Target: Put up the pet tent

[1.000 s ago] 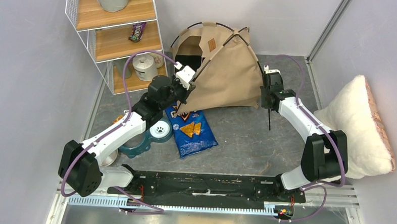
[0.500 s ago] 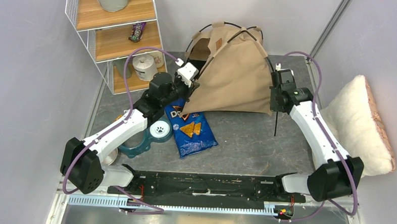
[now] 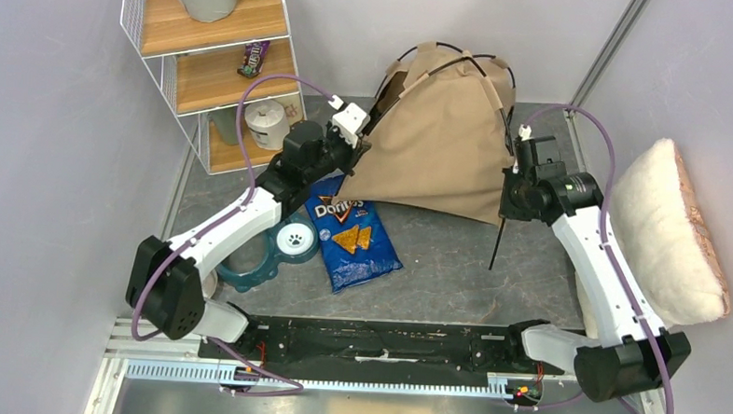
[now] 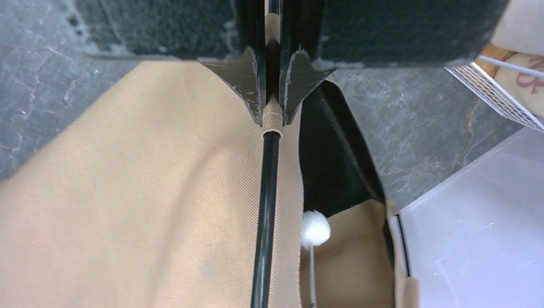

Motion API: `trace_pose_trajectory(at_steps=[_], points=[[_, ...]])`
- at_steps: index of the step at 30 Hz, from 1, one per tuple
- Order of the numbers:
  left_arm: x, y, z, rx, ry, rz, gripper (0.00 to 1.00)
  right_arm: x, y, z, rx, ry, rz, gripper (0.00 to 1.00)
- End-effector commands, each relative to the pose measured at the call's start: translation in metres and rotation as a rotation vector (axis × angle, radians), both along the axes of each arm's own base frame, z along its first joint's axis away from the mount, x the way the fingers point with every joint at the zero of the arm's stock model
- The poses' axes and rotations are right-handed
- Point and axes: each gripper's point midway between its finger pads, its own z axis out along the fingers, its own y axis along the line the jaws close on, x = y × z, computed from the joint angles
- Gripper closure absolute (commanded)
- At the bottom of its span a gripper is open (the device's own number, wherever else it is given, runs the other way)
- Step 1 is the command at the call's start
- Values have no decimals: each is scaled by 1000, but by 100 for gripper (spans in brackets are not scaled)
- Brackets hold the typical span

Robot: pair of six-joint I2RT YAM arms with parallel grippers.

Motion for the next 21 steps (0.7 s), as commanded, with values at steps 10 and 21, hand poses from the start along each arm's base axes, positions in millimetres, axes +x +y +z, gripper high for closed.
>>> trace_pose_trajectory(at_steps=[10,21], points=[[85,23,15,-22,-51,211,65,4,61,-7,397,-133,18,93],[75,53,28,-130,-2,375,34,53,116,-8,569,-268,-97,86]])
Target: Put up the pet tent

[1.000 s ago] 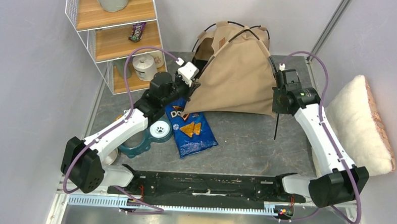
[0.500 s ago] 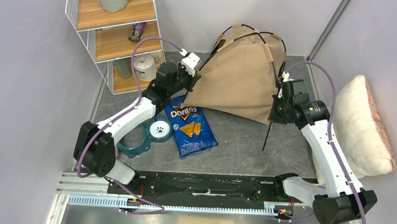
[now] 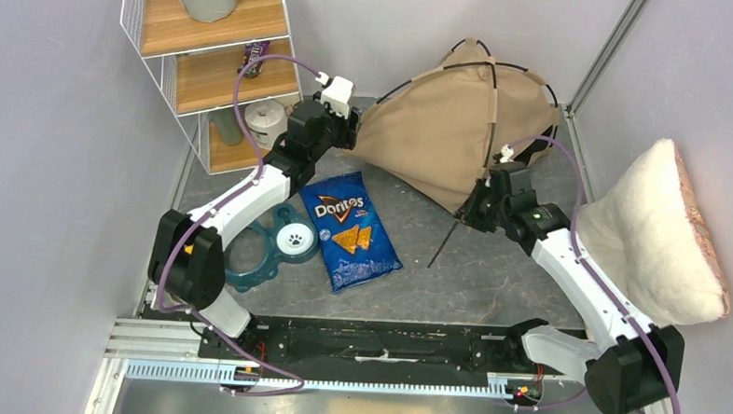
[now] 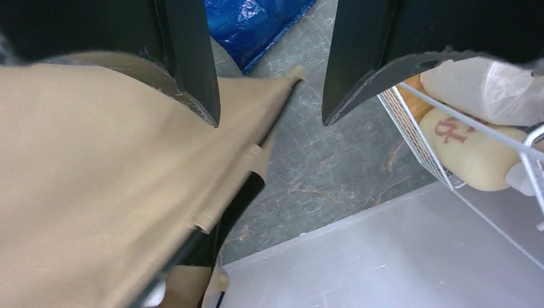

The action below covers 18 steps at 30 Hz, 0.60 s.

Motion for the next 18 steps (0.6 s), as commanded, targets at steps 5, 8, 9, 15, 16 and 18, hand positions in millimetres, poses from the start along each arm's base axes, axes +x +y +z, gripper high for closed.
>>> trace_pose_trajectory(at_steps=[5,8,9,15,16,18], points=[[-38,15,36,-198,-9,50,34,64,64,21,123,-142,-20,80],[-55,19,33,-234,8,48,34,62,77,12,109,-124,23,65],[-60,20,32,-242,16,43,34,59,80,10,107,-122,44,61],[-88,18,25,-305,68,-7,34,25,77,-4,39,-125,167,41],[-93,16,23,-320,79,-22,33,19,75,-11,26,-119,184,39],[-99,14,19,-347,100,-35,34,10,73,-21,-1,-113,217,37]])
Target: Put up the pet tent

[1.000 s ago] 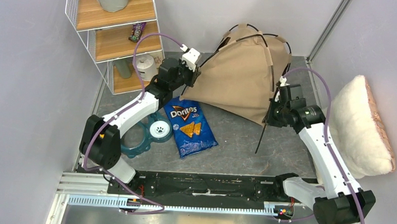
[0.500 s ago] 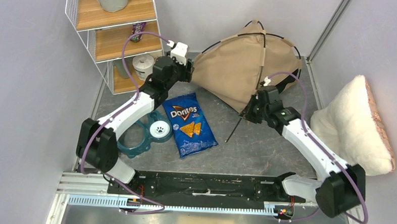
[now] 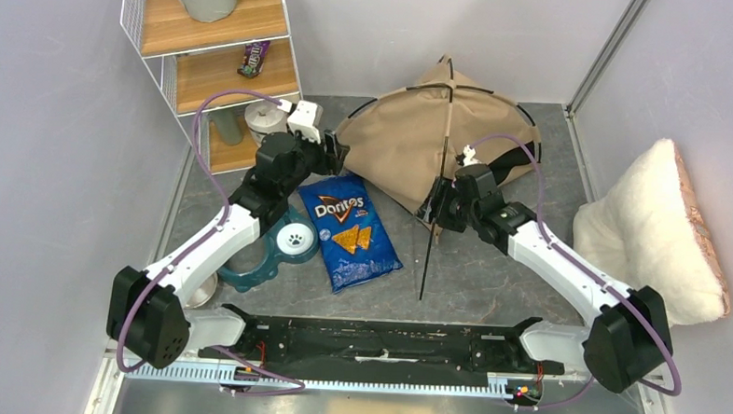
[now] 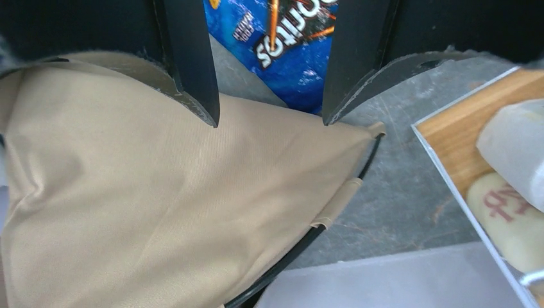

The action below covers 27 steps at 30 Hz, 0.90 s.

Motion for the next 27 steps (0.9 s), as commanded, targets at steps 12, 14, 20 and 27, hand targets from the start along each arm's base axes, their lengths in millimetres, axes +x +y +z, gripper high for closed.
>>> trace_pose_trajectory(at_steps=[12,14,20,27], points=[[-39,-12,-19,-146,97,-96,34,-67,12,-39,-76,5,276,35],[-41,-12,-20,-148,98,-97,34,-76,9,-42,-65,5,268,33],[-43,-13,-23,-165,104,-103,34,-95,7,-46,0,-78,283,33],[-47,-14,-31,-179,117,-108,34,-97,14,-54,39,-196,286,37]])
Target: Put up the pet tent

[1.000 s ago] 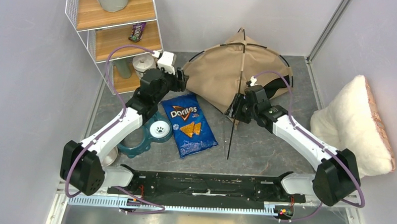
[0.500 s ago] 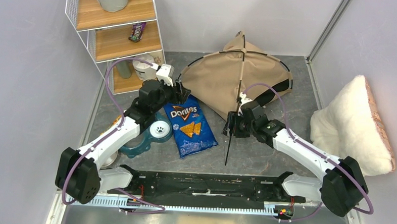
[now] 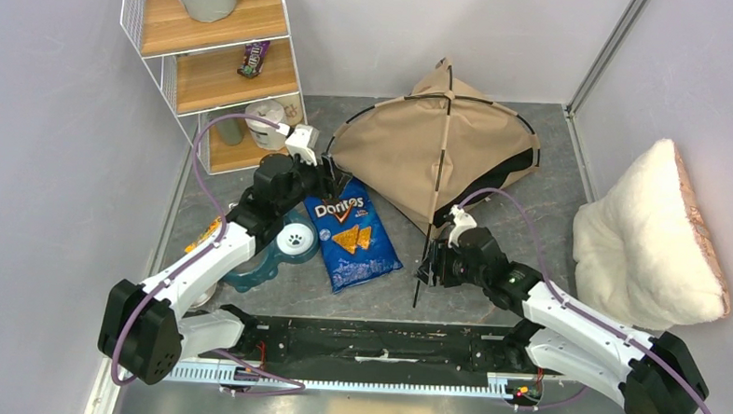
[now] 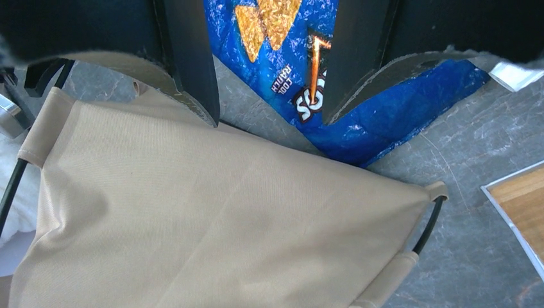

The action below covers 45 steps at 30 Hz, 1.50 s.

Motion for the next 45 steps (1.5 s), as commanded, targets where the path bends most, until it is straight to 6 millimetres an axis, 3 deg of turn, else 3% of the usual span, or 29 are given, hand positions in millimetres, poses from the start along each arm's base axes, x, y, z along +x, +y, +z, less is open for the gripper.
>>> trace_pose_trajectory(at_steps=[1,11,14,17,18,25,33,39,45], points=[[-5,-6,12,-64,-24,-18,34,14,16,14,82,-141,-4,38],[-12,-6,4,-80,-8,-28,34,17,28,-7,40,-201,-5,54],[-14,-6,3,-90,-4,-32,34,20,26,-7,30,-211,-30,70],[-18,-7,1,-99,1,-44,34,21,26,3,39,-212,-47,94],[-19,-8,0,-105,3,-52,34,22,26,9,42,-211,-55,100],[-26,-6,-20,-127,-36,-51,32,29,33,75,117,-148,-159,100],[-27,-19,-32,-222,-66,-90,32,53,83,164,351,-104,-203,100],[-24,-40,-35,-290,-126,-119,32,72,113,202,474,-75,-233,100],[-26,-78,-34,-358,-223,-173,32,82,133,228,573,-36,-250,100]])
